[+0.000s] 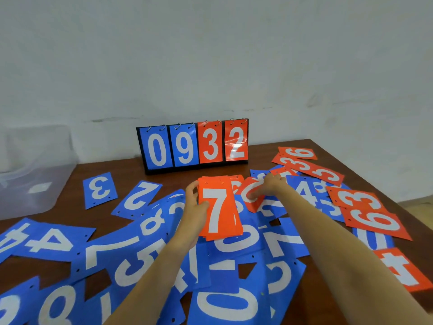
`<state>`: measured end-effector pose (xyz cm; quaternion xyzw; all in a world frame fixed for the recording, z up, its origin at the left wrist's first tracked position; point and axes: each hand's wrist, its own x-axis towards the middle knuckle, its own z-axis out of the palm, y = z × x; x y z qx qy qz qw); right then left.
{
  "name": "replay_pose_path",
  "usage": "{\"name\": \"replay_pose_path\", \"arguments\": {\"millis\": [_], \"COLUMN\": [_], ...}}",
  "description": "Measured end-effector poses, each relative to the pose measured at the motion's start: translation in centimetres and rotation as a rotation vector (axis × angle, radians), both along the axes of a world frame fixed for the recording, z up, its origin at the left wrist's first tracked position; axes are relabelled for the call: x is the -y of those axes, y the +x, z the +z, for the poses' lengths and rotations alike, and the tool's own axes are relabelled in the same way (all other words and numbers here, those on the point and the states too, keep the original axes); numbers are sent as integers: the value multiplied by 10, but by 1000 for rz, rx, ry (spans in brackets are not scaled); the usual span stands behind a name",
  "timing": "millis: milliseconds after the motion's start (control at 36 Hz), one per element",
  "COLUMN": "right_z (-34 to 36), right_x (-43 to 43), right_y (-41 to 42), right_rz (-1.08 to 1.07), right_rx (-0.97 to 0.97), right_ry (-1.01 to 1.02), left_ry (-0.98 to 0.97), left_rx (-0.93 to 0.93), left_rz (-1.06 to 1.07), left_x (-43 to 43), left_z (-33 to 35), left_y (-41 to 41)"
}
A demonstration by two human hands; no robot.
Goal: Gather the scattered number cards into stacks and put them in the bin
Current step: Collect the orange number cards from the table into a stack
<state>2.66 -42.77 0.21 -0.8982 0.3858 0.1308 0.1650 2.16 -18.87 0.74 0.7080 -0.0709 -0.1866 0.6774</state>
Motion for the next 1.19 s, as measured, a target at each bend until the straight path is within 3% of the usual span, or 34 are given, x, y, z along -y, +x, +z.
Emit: {"name": "replay_pose_path", "arguments": {"millis": [167,250,389,528,639,917,1056,1194], "right_z": [2,0,13,47,79,104,97,95], "right_x": [-16,-24,-34,-54,-77,-125,-139,-145], "right_y": [-7,-11,-22,-48,-76,-133,-148,-156], "right_rz": [-9,-11,-125,-54,134,582,803,890], "right_rx": [103,316,626,942,1112,1002,756,582], "right_ry": [-63,-113,59,115,183,137,59,50], "left_ry": [13,49,108,101,74,-30,-112,-144], "left_rx": [-17,-33,-51,-24,-14,-25,-6,24], "left_rz": [18,13,22,3,-22,-25,-37,-62], "left_x": [2,1,-7,-19,-27,-55,-67,-77], "left_z": [-4,-3,2,14,26,51,60,61], "left_y": [-1,-4,-10,-18,-30,-55,-62,-63]}}
